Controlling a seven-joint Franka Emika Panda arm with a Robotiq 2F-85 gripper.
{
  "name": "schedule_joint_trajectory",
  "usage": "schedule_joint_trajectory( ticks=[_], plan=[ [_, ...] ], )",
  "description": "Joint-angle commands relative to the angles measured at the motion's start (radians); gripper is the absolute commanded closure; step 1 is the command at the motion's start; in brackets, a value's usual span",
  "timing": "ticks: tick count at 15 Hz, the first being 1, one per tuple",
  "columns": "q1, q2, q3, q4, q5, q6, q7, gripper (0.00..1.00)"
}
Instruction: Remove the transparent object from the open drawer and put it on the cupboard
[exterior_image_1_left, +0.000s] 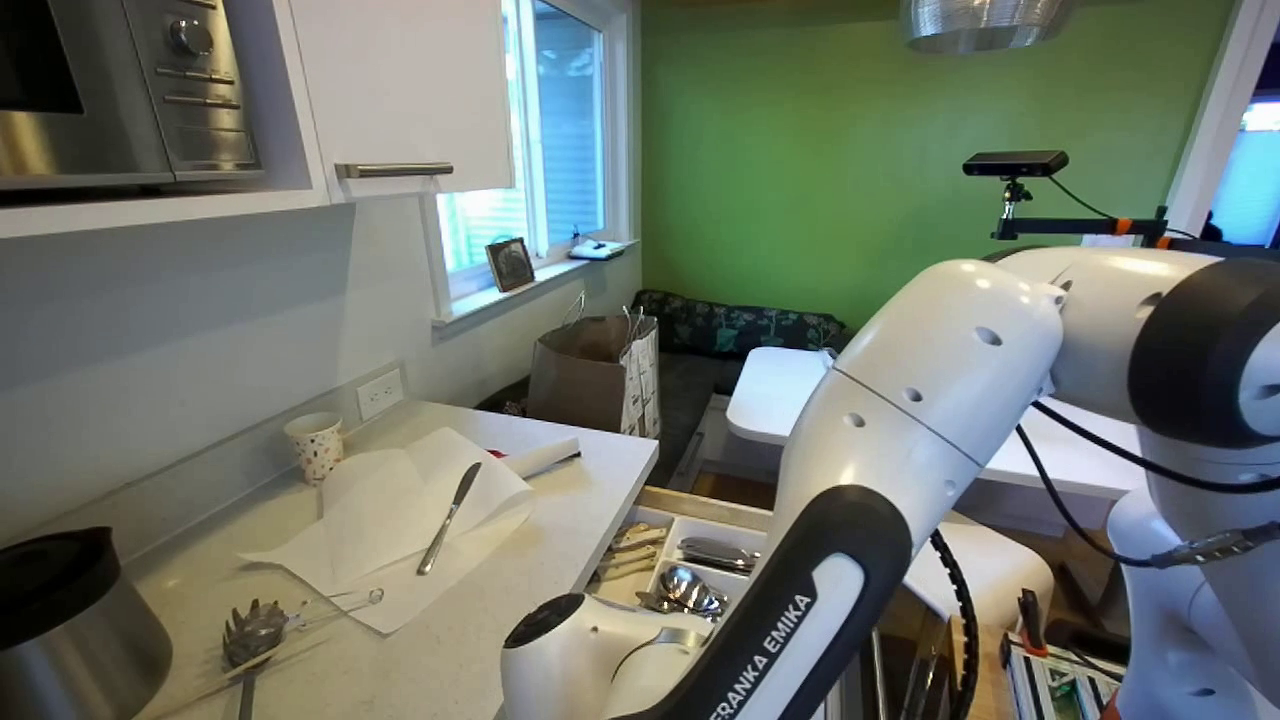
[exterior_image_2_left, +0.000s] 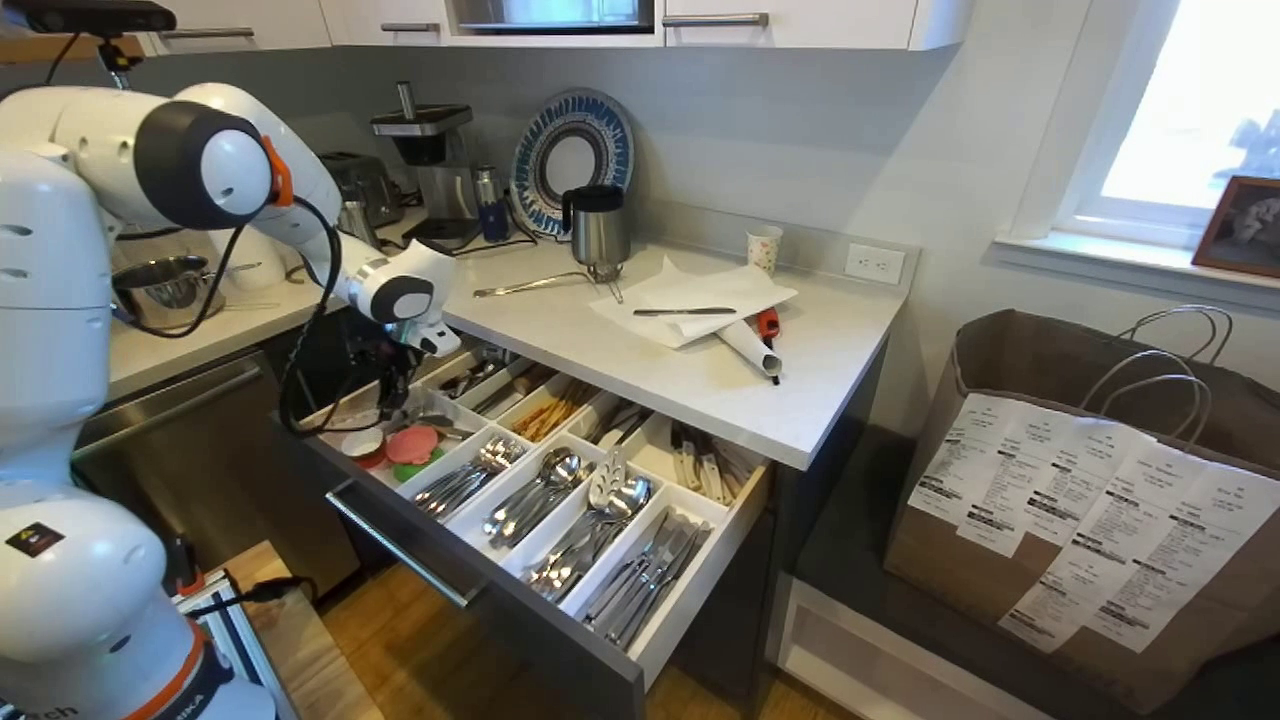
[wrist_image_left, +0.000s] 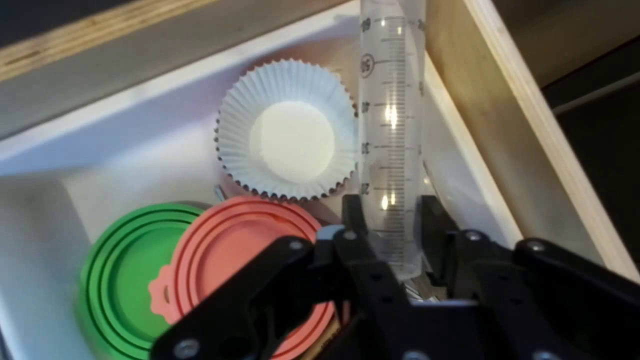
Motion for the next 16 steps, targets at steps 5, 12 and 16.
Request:
schedule_joint_trajectory(
  ticks=[5, 12, 16],
  plan=[
    [0.016, -0.284, -0.023, -0.208, -0.170, 0.056, 0.255, 0.92],
    [-0.038, -0.357, -0.004, -0.216, -0.210, 0.038, 0.269, 0.68],
    [-0.039, -0.363, -0.003, -0.227, -0.212, 0.040, 0.272, 0.68]
  ],
)
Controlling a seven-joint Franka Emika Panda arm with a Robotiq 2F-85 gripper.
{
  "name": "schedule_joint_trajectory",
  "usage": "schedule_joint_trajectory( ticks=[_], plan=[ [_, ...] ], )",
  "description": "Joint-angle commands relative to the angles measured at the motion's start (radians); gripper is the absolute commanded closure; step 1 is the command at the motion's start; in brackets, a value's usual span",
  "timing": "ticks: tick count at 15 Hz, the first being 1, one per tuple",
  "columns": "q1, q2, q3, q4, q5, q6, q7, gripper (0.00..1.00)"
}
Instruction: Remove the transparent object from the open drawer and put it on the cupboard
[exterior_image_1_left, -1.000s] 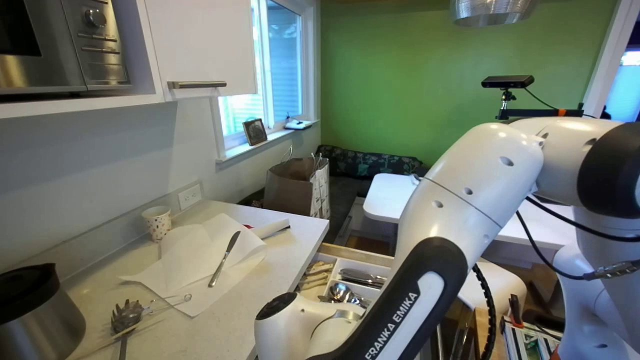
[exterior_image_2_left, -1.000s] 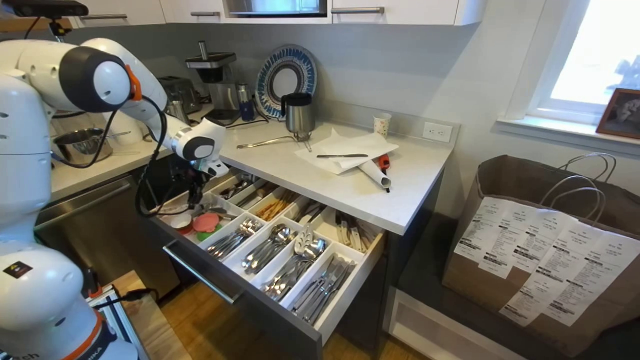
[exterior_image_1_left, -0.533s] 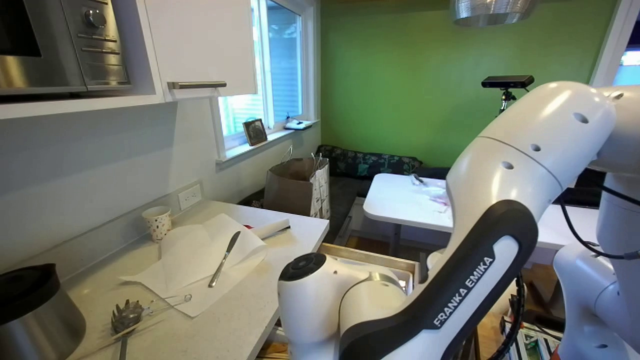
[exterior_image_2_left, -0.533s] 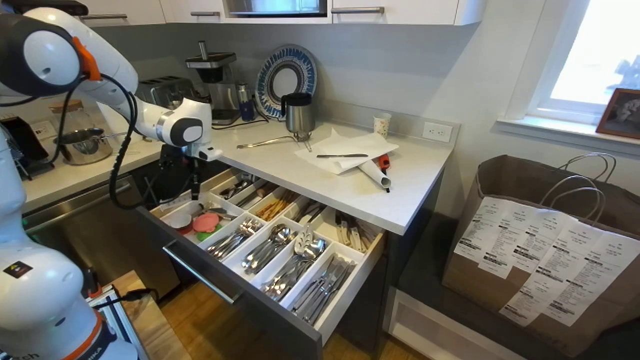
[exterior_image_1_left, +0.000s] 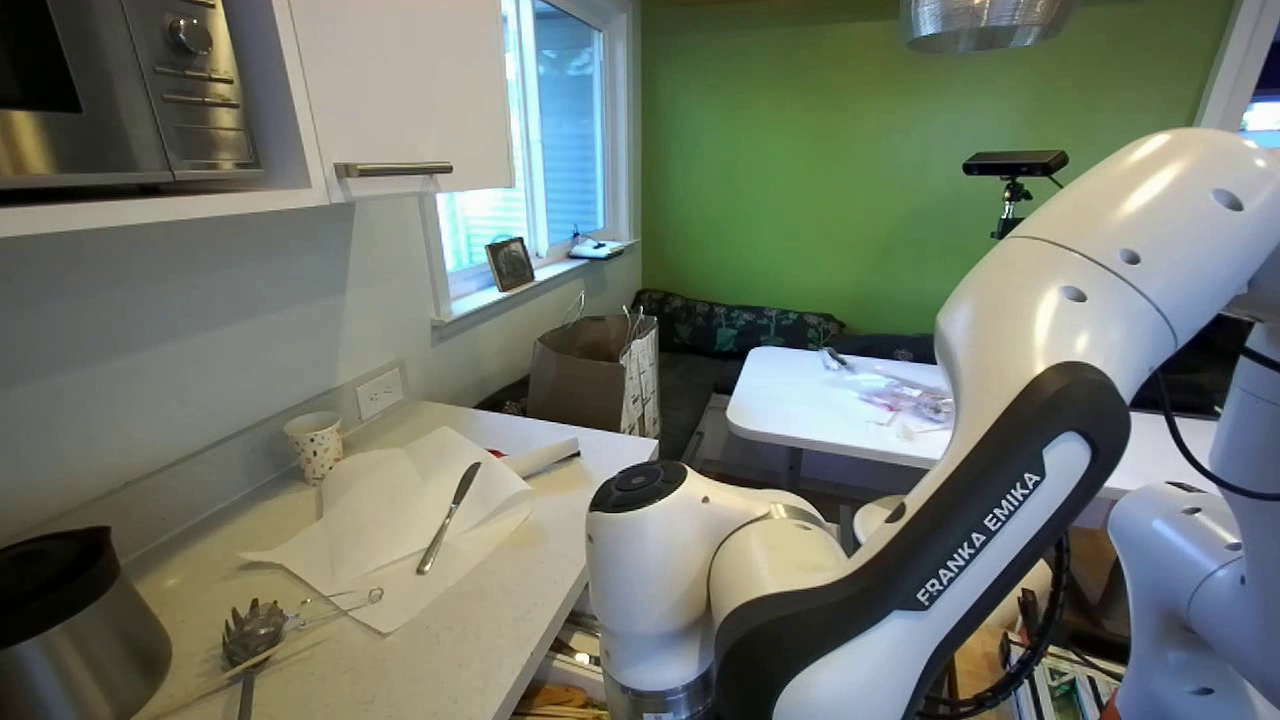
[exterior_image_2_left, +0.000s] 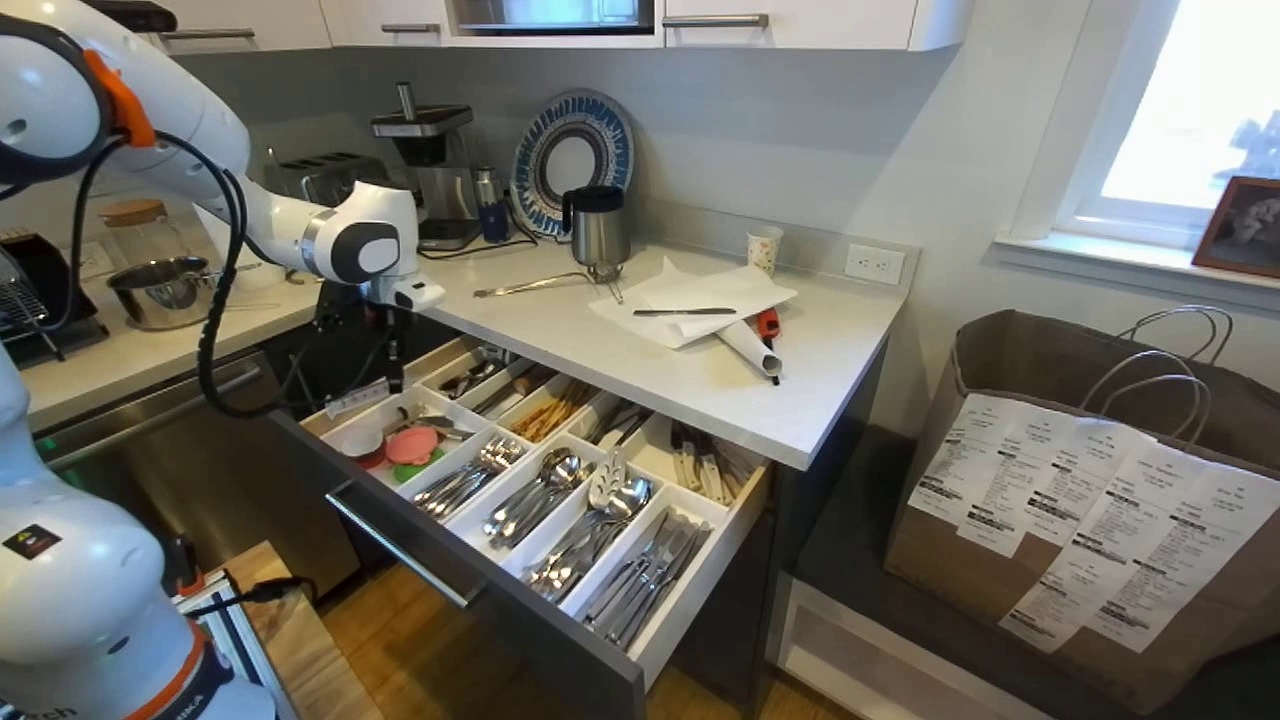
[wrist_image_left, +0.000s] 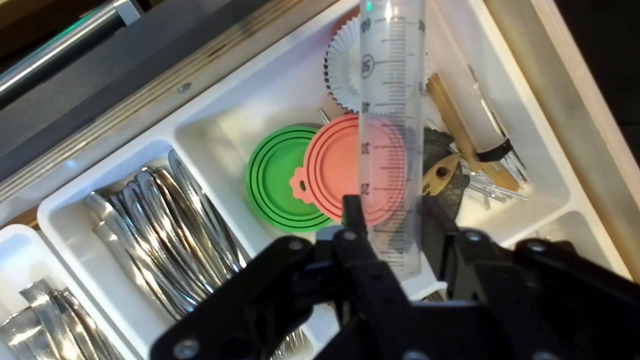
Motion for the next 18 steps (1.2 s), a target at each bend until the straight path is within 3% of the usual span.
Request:
schedule_joint_trajectory(
  ticks=[1, 7, 10, 18],
  plan=[
    [-0.024, -0.001, 0.024, 0.001, -0.002, -0.003, 0.002, 0.92],
    [-0.030, 0.002, 0.035, 0.119, 0.012, 0.086, 0.026, 0.92],
    [-0.045, -0.006, 0.031, 0.166, 0.084, 0.175, 0.065, 0.92],
    [-0.122, 0.030, -0.013, 0.282, 0.192, 0.288, 0.253, 0.92]
  ],
)
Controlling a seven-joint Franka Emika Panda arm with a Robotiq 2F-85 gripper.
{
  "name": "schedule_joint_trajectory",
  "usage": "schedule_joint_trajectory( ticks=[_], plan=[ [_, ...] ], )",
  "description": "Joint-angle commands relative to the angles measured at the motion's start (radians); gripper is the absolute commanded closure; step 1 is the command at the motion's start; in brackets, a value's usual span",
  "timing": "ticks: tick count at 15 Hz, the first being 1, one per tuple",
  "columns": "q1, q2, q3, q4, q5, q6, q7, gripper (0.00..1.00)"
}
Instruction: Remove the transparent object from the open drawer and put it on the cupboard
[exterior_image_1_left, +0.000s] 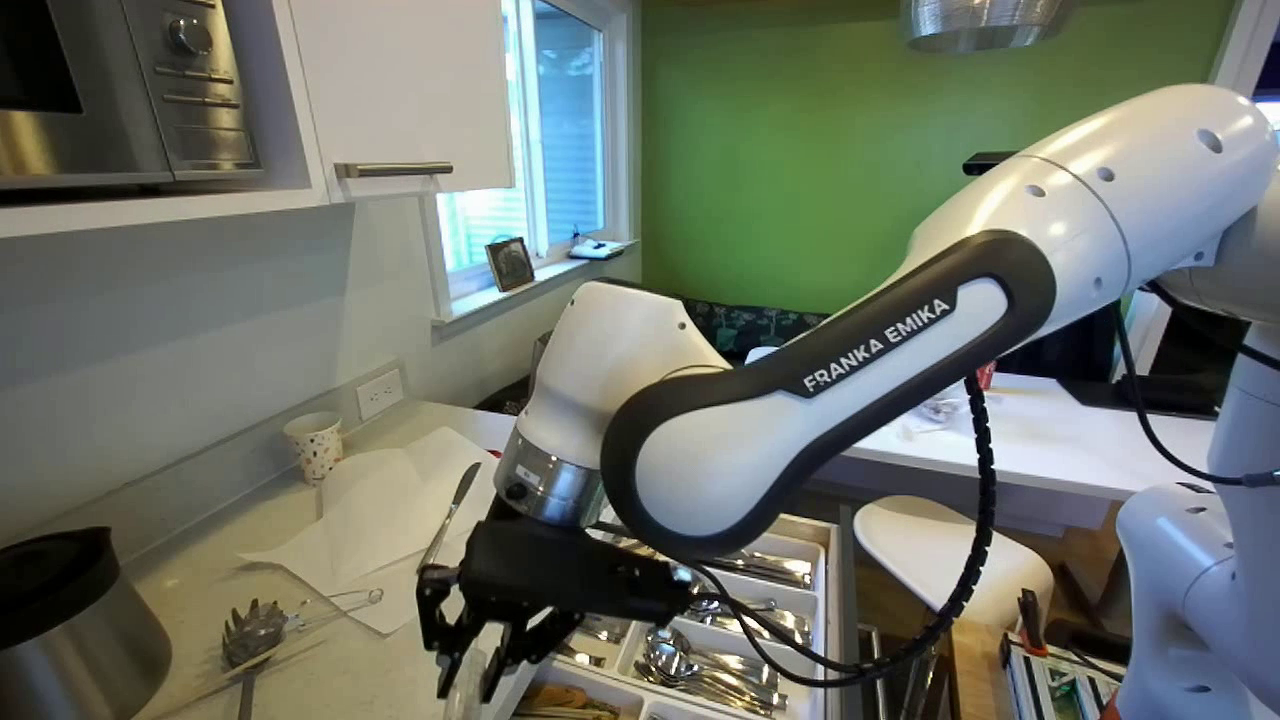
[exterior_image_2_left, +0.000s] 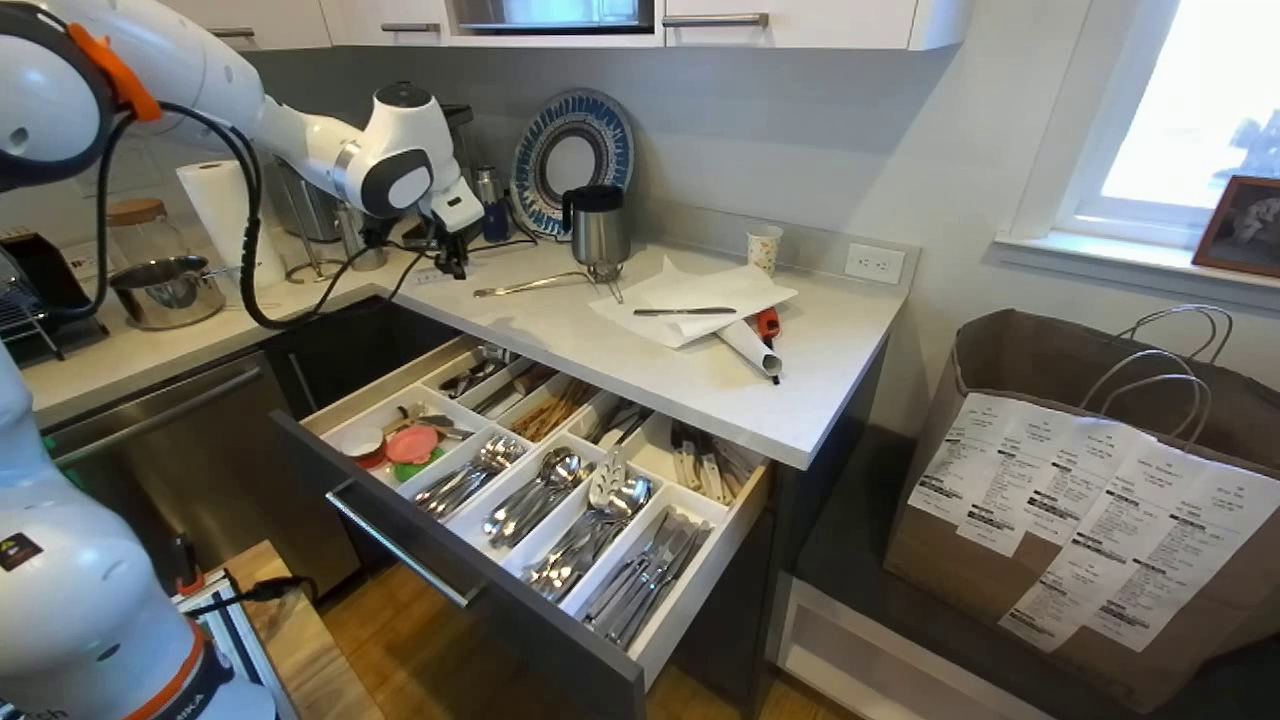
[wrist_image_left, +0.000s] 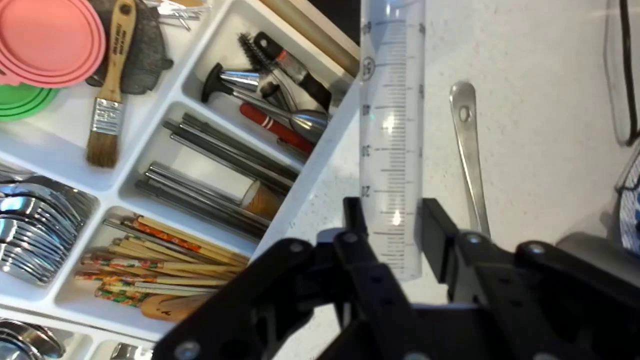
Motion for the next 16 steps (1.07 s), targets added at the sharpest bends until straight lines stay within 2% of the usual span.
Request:
schedule_joint_trajectory(
  ticks=[1, 2, 3, 9, 10, 11, 16],
  plan=[
    [-0.029, 0.040, -0.015, 0.038, 0.043, 0.062, 0.107, 0.92],
    [-0.032, 0.053, -0.019, 0.045, 0.043, 0.092, 0.144, 0.92],
    [-0.033, 0.017, -0.011, 0.026, 0.024, 0.045, 0.083, 0.68],
    [-0.038, 0.047, -0.017, 0.045, 0.024, 0.074, 0.132, 0.68],
    [-0.038, 0.047, -0.017, 0.046, 0.024, 0.074, 0.133, 0.92],
    [-0.042, 0.060, -0.018, 0.062, 0.039, 0.077, 0.130, 0.92],
    [-0.050, 0.122, -0.054, 0.113, -0.027, 0.082, 0.175, 0.92]
  ],
)
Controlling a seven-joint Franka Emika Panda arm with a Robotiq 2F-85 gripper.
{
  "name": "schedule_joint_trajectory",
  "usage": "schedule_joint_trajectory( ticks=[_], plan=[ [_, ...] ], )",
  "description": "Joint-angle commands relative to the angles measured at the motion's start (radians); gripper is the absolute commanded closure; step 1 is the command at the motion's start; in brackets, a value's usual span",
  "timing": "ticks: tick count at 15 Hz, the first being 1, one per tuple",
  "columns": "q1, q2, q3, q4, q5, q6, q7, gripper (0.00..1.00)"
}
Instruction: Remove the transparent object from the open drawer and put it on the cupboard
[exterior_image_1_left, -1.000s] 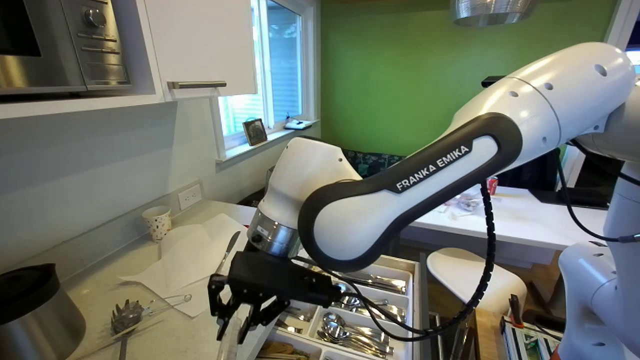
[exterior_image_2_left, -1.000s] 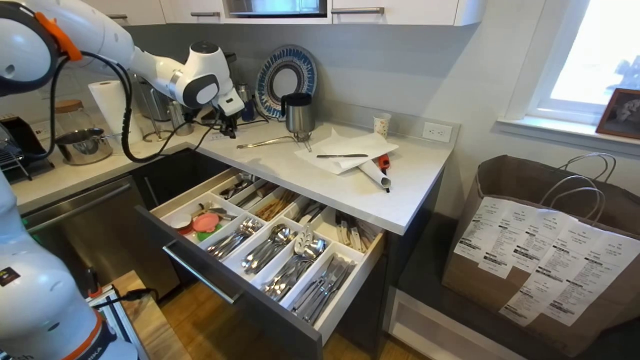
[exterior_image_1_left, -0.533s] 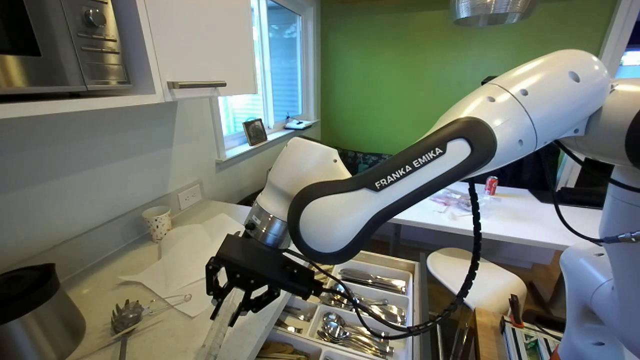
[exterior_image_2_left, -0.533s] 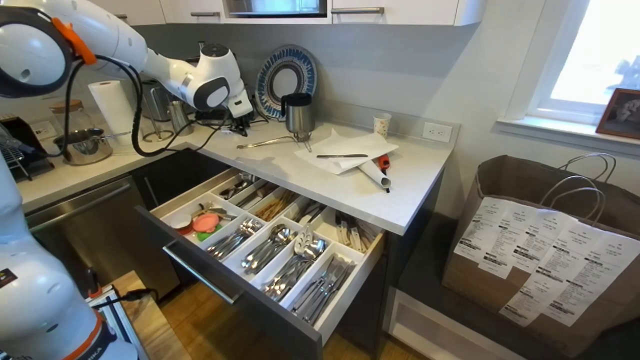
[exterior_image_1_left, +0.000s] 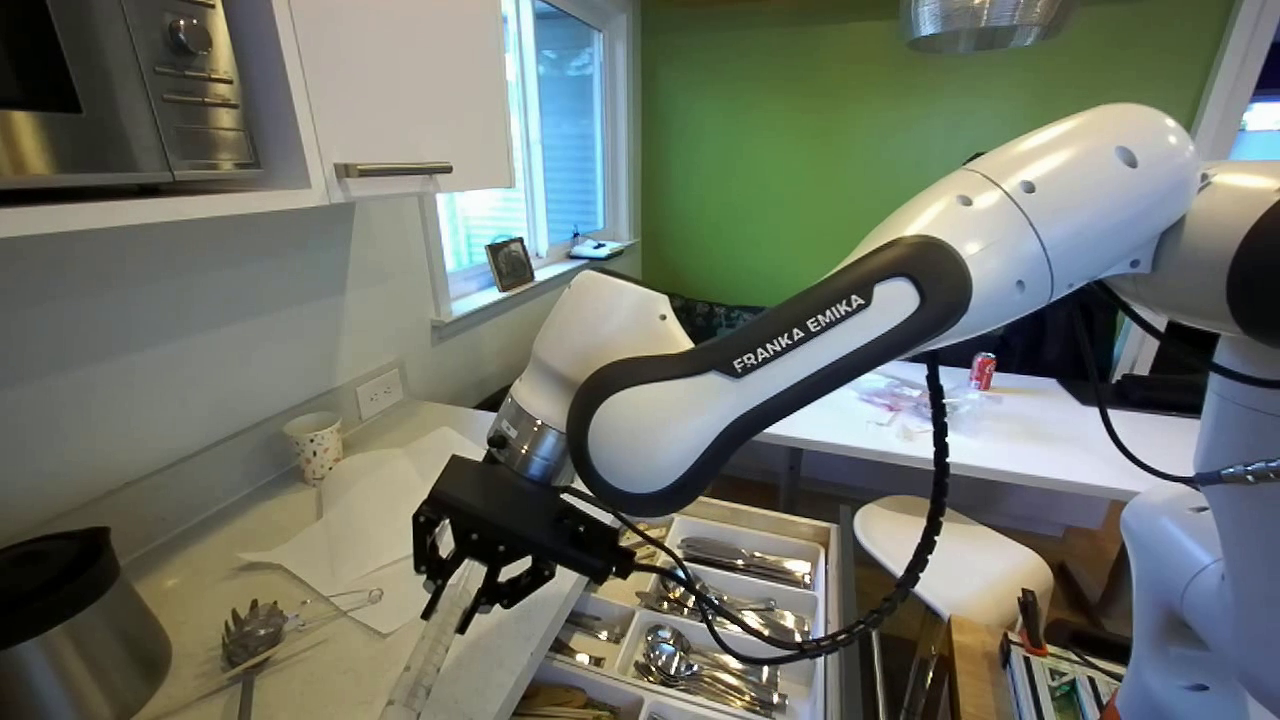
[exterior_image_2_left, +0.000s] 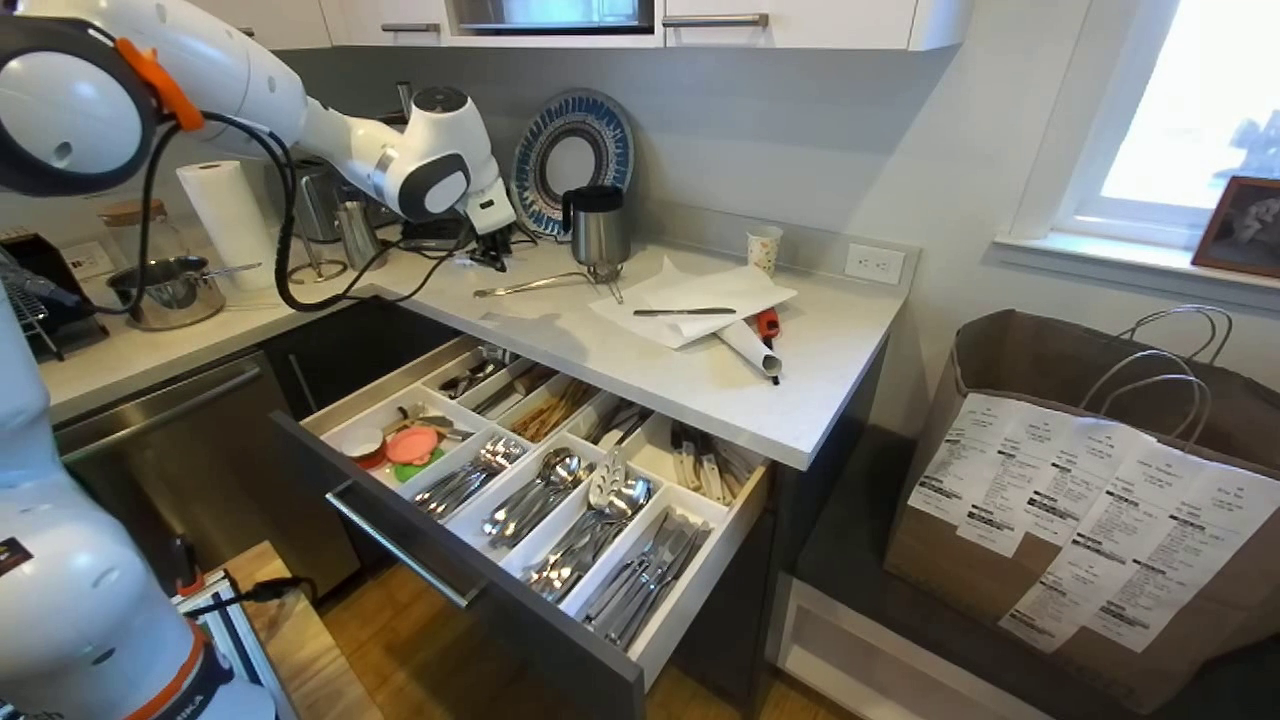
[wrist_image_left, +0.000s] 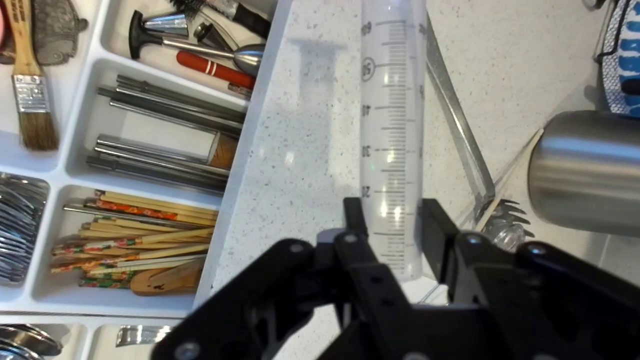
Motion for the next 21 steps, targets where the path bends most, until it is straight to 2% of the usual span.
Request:
schedule_joint_trajectory(
  ticks=[1, 12, 21],
  plan=[
    [-0.007, 0.068, -0.020, 0.055, -0.035, 0.001, 0.037, 0.92],
    [-0.020, 0.292, -0.037, 0.226, 0.039, -0.005, 0.056, 0.92],
    [-0.026, 0.366, -0.044, 0.262, 0.073, -0.006, 0.085, 0.92]
  ],
)
